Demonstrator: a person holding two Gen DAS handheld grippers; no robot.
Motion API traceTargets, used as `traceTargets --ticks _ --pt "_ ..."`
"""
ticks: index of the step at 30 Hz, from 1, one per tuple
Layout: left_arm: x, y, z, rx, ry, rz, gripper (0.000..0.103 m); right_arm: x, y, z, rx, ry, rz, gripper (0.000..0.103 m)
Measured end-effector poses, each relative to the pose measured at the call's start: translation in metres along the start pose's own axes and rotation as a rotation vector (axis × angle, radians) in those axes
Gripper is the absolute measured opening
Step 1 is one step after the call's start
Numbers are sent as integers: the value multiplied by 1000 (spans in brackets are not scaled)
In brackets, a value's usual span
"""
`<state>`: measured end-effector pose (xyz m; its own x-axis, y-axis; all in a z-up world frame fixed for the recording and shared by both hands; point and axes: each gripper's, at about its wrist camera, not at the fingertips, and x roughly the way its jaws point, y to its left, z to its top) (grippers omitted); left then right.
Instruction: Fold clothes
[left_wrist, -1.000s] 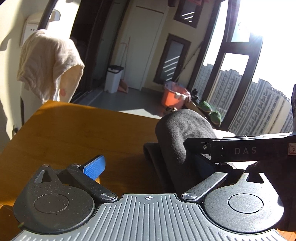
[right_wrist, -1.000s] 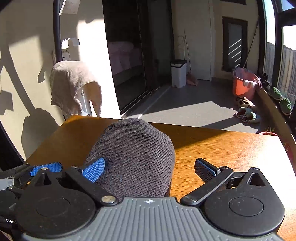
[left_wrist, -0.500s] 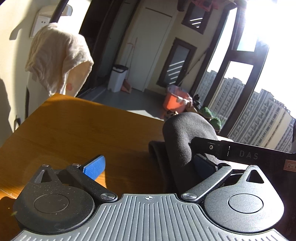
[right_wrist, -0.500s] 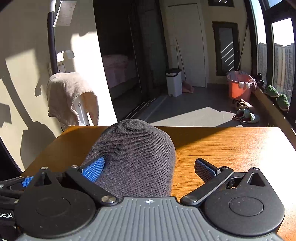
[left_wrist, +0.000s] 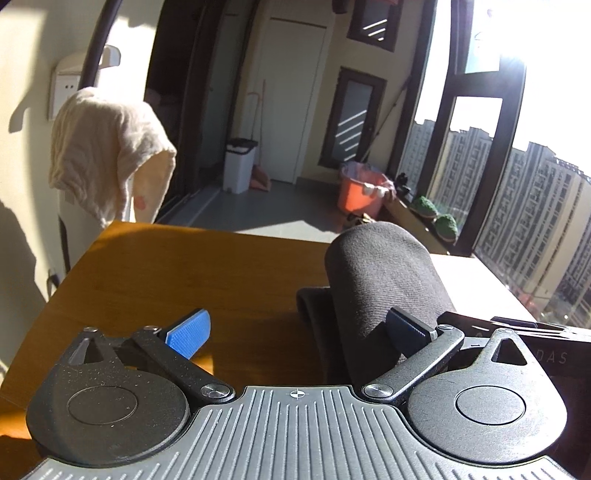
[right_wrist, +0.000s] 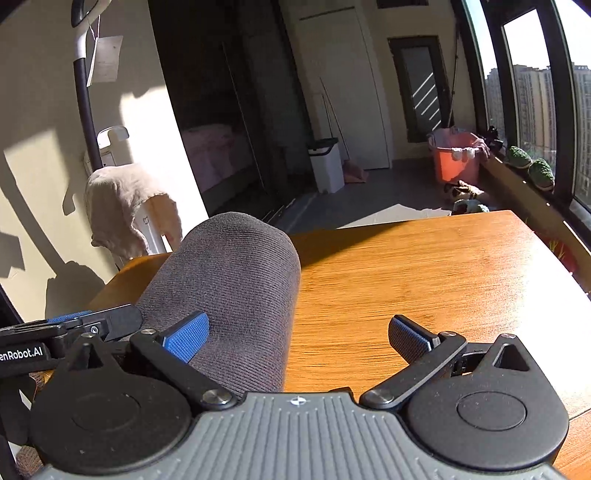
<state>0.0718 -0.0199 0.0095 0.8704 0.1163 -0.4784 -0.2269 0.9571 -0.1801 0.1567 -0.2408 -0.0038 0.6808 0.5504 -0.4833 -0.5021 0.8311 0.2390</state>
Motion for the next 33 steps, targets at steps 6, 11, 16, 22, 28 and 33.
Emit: traceTargets --ticks 6,11,16,22,28,33 --pt "1 -1 4 -44 32 27 103 -2 -1 -2 7 -7 -3 103" --pt "5 5 5 -45 58 6 103 -3 -3 -3 14 -4 4 103" --pt "10 16 2 -104 84 -38 103 -2 -6 -4 26 1 17 103" --pt "11 14 1 -86 75 -39 103 -3 -5 -4 27 -2 11 103" --pt "15 15 -1 -76 65 -47 103 -1 8 0 -43 2 -40 103" --pt "14 20 -4 -77 63 -54 103 -6 12 16 -70 11 -25 103"
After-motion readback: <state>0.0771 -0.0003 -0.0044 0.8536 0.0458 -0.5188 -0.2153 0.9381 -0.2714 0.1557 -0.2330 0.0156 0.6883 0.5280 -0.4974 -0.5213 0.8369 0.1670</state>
